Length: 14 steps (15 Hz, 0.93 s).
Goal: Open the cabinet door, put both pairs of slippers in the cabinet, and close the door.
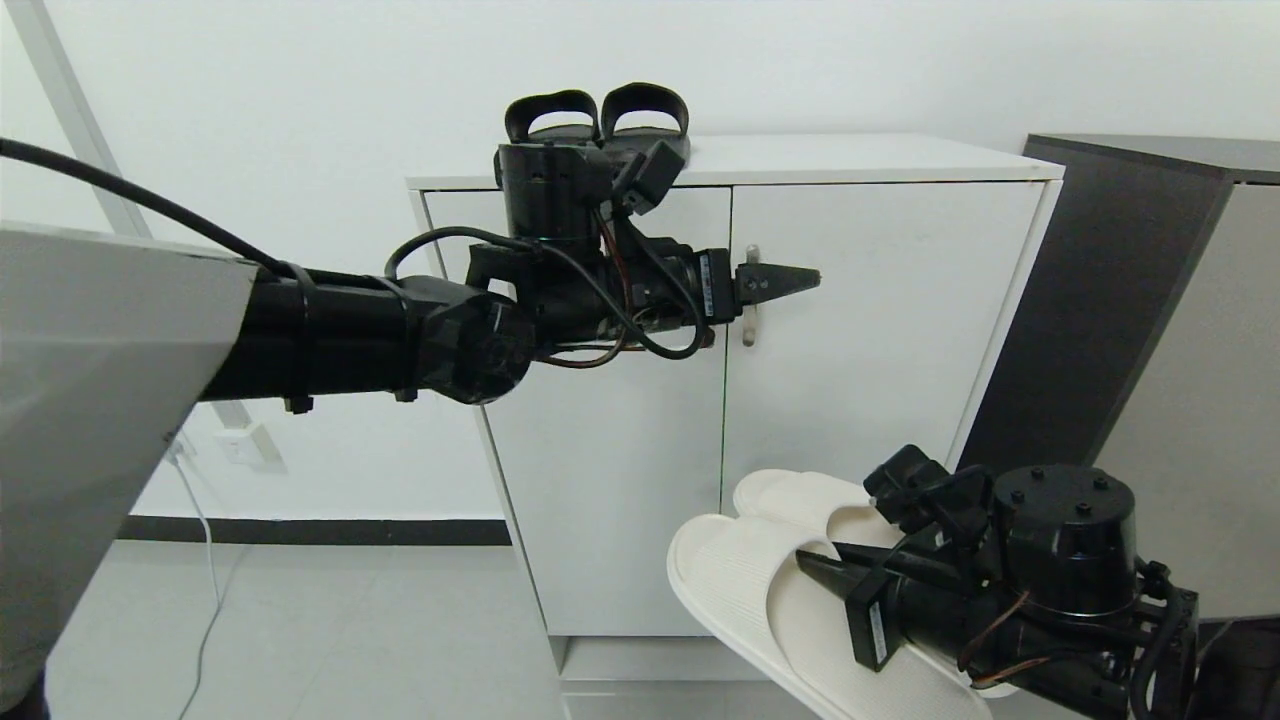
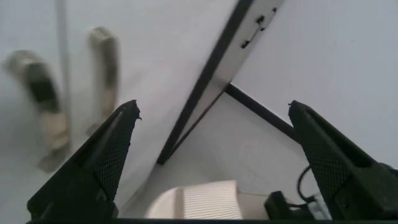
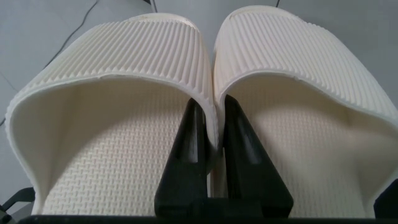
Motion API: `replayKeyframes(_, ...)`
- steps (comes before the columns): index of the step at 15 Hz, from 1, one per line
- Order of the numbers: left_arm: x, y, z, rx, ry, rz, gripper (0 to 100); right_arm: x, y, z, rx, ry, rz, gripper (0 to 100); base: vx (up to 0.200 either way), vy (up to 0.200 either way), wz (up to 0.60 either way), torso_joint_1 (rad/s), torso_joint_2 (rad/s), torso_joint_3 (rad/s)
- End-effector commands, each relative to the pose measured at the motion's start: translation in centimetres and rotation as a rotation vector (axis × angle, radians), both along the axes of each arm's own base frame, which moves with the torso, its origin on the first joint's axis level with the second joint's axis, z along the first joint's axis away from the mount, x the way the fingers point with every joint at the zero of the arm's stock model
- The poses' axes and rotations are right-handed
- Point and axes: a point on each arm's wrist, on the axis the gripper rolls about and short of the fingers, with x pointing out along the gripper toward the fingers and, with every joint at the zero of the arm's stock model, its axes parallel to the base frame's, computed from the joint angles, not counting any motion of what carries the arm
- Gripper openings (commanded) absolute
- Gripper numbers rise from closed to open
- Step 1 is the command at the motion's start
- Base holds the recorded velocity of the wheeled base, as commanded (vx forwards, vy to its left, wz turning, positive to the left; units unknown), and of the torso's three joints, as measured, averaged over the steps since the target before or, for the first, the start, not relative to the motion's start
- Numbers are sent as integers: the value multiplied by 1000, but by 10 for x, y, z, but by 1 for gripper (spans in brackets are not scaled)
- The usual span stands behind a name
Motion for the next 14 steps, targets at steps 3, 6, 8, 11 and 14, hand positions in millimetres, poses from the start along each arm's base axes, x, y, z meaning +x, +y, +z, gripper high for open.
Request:
replayKeyframes(3,20,2,-6,6,5,86,100,0,0,0,1,-1,0,0,0,0,0,0,0,0)
replayKeyframes(6,23,1,-9,8,8,96,100,0,0,0,1,-1,0,0,0,0,0,0,0,0)
replayKeyframes(8,25,-2,-8,12,14,93,100,0,0,0,0,0,0,0,0,0,0,0,0,0)
replayKeyframes(11,27,-10,-3,14,16,80,100,0,0,0,0,0,0,0,0,0,0,0,0,0)
replayKeyframes(14,29,-22,-6,19,24,61,100,-1,0,-1,-2,2,2,0,0,0,0,0,0,0)
